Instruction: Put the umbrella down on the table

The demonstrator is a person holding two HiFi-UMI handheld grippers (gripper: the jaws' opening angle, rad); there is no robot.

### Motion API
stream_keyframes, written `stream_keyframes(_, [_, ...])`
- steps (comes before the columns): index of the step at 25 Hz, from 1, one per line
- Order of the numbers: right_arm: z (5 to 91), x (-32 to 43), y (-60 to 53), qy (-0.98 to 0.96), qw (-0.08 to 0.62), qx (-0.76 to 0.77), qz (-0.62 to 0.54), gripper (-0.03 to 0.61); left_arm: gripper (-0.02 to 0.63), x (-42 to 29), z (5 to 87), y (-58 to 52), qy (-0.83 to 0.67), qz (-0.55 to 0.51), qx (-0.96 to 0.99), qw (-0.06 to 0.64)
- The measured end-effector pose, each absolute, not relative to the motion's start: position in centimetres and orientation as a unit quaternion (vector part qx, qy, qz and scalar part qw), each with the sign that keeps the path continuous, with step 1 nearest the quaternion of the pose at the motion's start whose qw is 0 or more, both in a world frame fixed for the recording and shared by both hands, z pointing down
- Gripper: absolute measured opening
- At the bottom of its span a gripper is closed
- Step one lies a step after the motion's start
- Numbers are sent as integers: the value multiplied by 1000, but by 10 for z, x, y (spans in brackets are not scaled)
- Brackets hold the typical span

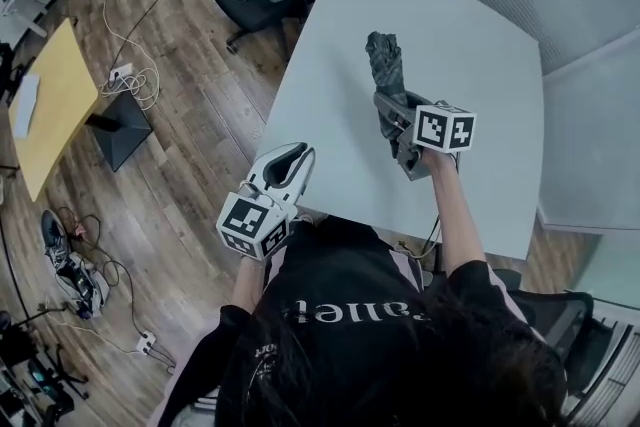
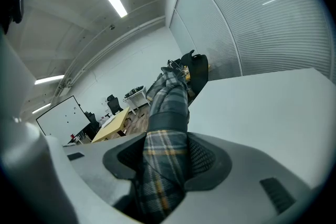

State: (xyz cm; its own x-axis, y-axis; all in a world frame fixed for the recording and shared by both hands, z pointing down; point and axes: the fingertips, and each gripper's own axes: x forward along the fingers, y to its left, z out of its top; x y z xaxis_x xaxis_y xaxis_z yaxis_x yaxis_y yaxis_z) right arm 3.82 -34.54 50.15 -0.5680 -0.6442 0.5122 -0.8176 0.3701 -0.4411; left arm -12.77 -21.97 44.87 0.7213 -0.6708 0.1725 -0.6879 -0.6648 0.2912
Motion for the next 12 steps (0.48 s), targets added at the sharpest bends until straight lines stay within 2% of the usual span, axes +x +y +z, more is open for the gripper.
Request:
stream_keyframes(4, [531,49,-382,-813,156,444,344,218,66,-116,446,-227,-379,30,910,167])
stream_keyframes(12, [618,78,-430,-785,274,433,347,218,66,-106,442,-232,-407,47,897,168])
